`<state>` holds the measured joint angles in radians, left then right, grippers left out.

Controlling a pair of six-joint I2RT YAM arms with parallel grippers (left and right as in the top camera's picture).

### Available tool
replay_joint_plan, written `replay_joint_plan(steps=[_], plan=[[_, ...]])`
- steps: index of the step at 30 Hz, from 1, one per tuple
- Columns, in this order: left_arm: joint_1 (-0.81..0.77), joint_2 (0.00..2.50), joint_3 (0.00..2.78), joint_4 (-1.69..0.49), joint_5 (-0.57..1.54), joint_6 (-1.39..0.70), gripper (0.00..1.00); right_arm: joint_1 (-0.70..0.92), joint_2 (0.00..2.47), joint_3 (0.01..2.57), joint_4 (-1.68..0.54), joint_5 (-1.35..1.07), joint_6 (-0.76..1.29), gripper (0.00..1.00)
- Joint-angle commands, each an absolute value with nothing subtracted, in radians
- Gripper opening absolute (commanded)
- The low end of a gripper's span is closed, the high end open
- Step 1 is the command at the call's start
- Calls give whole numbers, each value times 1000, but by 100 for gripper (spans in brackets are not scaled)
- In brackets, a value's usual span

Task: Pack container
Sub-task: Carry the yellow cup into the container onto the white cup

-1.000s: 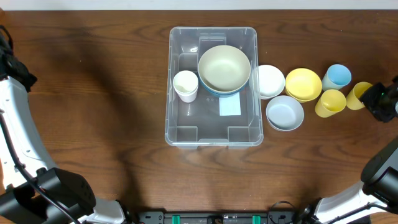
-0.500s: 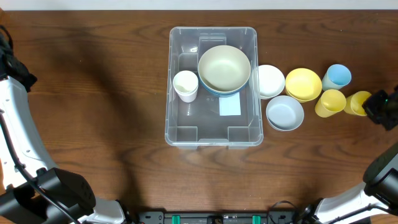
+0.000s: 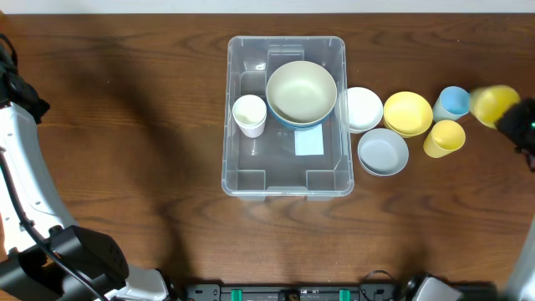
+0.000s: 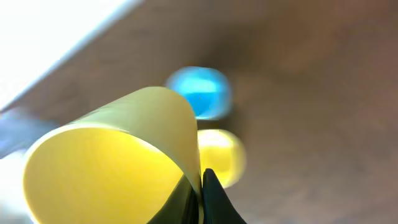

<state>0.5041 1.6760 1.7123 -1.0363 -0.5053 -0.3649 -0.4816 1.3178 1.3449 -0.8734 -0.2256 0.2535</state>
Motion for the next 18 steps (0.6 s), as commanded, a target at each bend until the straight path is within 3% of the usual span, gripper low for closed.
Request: replay_joint_plan(steps=[1, 11, 18], plan=[[508, 1684, 1716, -1039, -524, -360, 98, -320, 1222, 1408, -894, -279, 228, 2], [508, 1684, 1716, -1039, -524, -360, 98, 300, 1348, 1694, -952, -41, 329, 1], [508, 1684, 1716, -1038, -524, -360, 98, 470, 1680, 1916, -1011, -10, 305, 2]])
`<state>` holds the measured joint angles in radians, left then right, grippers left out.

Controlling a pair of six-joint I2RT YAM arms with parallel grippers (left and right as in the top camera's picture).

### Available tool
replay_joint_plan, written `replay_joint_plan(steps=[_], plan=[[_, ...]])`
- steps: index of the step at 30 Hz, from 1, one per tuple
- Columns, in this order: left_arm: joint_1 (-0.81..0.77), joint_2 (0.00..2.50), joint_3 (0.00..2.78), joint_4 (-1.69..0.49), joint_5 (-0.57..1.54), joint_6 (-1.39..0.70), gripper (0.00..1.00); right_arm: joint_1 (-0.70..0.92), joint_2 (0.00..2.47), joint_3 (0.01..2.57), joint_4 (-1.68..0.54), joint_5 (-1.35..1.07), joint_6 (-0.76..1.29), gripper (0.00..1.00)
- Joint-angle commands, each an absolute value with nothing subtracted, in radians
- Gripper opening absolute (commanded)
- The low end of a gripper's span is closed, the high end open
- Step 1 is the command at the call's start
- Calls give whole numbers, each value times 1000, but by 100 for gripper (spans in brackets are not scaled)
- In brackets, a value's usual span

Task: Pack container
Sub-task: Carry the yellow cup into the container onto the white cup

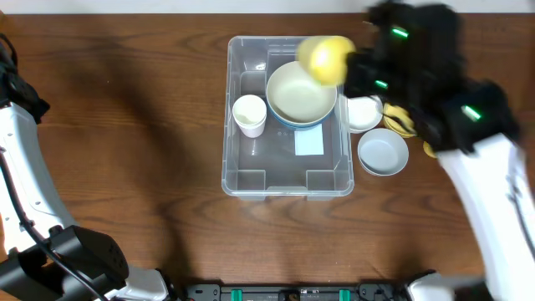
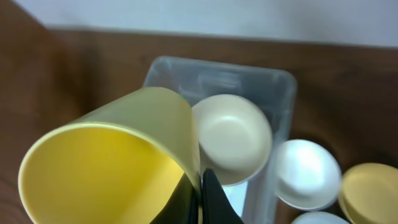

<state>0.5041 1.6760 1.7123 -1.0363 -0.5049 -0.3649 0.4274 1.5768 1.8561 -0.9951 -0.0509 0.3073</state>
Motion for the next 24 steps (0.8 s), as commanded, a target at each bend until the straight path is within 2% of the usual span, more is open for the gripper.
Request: replay_joint_plan(steps=[1, 10, 20, 24], plan=[[508, 1684, 1716, -1038, -524, -360, 98, 489, 1735, 1950, -1023, -7, 293, 2], [508, 1684, 1716, -1038, -524, -360, 98, 611, 2049, 2088, -1054, 83, 219, 4], [508, 1684, 1716, -1038, -524, -360, 98, 635, 2125, 2087, -1063, 123, 220, 6], [508, 1684, 1716, -1038, -524, -360, 98, 637, 2125, 2087, -1062, 120, 219, 12]])
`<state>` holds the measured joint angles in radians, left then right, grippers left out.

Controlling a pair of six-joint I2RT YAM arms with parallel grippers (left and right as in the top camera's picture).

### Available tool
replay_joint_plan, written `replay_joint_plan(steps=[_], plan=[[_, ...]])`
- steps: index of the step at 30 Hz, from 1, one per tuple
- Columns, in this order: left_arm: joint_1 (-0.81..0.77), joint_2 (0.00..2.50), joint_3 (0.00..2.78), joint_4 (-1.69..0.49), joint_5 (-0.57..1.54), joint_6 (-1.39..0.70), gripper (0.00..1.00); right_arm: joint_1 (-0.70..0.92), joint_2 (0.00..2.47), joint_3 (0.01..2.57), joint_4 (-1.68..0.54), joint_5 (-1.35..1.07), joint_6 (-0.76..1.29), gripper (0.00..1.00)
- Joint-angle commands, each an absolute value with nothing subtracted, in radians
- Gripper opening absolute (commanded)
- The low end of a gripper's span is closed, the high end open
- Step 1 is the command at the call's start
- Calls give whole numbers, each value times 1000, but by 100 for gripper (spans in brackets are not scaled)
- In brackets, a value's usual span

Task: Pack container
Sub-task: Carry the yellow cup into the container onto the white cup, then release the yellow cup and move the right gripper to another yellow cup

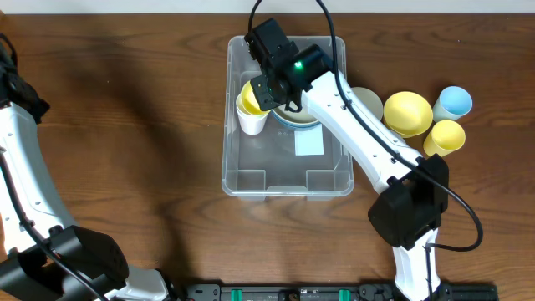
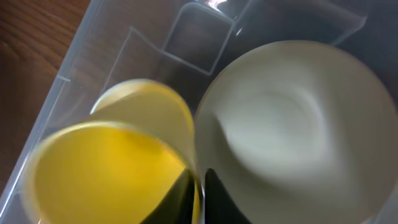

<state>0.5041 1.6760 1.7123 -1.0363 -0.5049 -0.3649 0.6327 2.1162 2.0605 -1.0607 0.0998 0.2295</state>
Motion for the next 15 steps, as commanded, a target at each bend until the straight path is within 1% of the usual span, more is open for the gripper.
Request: replay_joint_plan(steps=[1, 4, 6, 8, 9, 13, 15], plan=[[508, 1684, 1716, -1038, -524, -360, 98, 637, 2125, 2087, -1063, 113, 219, 13], [508, 1684, 1716, -1038, -524, -360, 98, 638, 2125, 2087, -1063, 85, 219, 12], [508, 1684, 1716, -1038, -524, -360, 98, 638, 2125, 2087, -1063, 73, 219, 14], [508, 1684, 1716, -1038, -524, -360, 98, 638, 2125, 2087, -1063, 71, 219, 24], [508, 1684, 1716, -1039, -524, -360, 98, 638, 2125, 2087, -1065, 72, 218, 28], [508, 1684, 1716, -1038, -524, -360, 98, 627, 2125, 2087, -1088, 131, 212, 33], [508, 1684, 1716, -1038, -524, -360, 98, 606, 2121, 2093, -1120, 170, 214, 39]])
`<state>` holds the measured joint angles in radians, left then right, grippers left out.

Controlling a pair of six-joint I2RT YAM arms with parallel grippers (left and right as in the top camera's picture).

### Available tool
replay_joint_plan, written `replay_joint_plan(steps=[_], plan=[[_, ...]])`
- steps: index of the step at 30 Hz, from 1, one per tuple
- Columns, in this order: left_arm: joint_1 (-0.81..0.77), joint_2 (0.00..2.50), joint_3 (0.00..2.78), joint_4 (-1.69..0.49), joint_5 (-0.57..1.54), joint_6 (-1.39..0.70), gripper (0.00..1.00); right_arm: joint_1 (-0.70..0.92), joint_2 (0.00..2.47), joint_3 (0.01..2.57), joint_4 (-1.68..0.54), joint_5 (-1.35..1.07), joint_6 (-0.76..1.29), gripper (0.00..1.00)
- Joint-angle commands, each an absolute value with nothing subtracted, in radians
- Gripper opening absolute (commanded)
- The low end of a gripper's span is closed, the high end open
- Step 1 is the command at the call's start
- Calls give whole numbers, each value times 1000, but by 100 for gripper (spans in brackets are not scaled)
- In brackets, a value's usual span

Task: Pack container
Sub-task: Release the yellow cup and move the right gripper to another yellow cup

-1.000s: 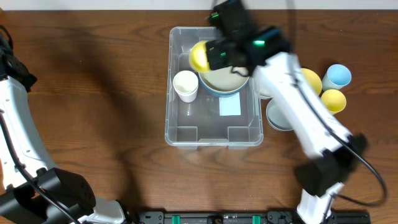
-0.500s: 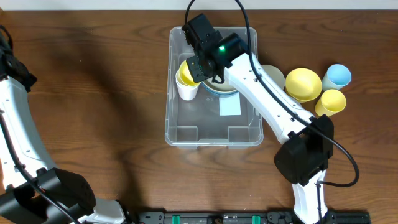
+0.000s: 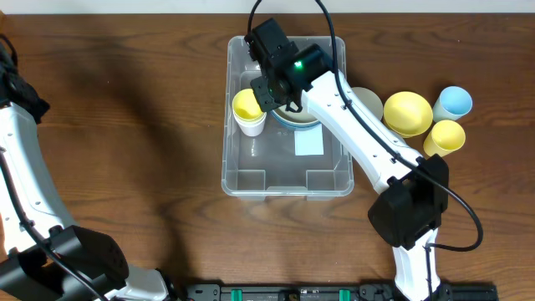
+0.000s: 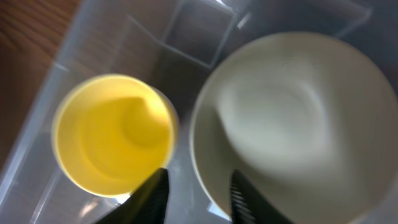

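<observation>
A clear plastic container (image 3: 242,180) sits mid-table. Inside it a yellow cup (image 3: 247,106) (image 4: 113,130) stands nested in a white cup (image 3: 250,125), next to a cream bowl (image 3: 303,117) (image 4: 298,124) stacked on a blue one. My right gripper (image 3: 269,99) (image 4: 196,196) hangs open just above the gap between the yellow cup and the bowl, holding nothing. To the right of the container stand a yellow bowl (image 3: 407,112), a light blue cup (image 3: 456,101) and another yellow cup (image 3: 445,135). The left gripper is out of view.
A white label (image 3: 308,142) lies on the container floor. A white plate (image 3: 365,104) is partly hidden under my right arm (image 3: 359,142). The left arm (image 3: 25,192) runs along the table's left edge.
My right gripper has opened and let go of the yellow cup, which now stands nested upright in the white cup. The arm has hardly shifted.
My right gripper held the yellow cup lifted at the far right beside the other cups. Then it was over the container's back rim with the cup. Then it held the cup at the white cup, and now the cup rests there released.
</observation>
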<state>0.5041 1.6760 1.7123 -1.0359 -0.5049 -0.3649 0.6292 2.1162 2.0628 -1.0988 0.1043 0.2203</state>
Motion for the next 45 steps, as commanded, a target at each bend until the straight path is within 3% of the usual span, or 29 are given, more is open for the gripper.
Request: replay_joint_plan(steps=[1, 11, 25, 30, 45], plan=[[508, 1684, 1716, -1038, -524, -360, 98, 590, 2120, 2096, -1139, 170, 224, 40], [508, 1684, 1716, -1039, -524, -360, 98, 271, 2003, 2126, -1444, 168, 310, 43], [508, 1684, 1716, -1038, -524, -360, 98, -170, 1942, 2097, -1624, 168, 310, 51], [508, 1684, 1716, -1039, -524, -360, 98, -212, 1919, 2006, -1592, 169, 310, 51], [508, 1684, 1716, -1038, -524, -360, 98, -353, 1765, 1495, -1169, 115, 322, 57]])
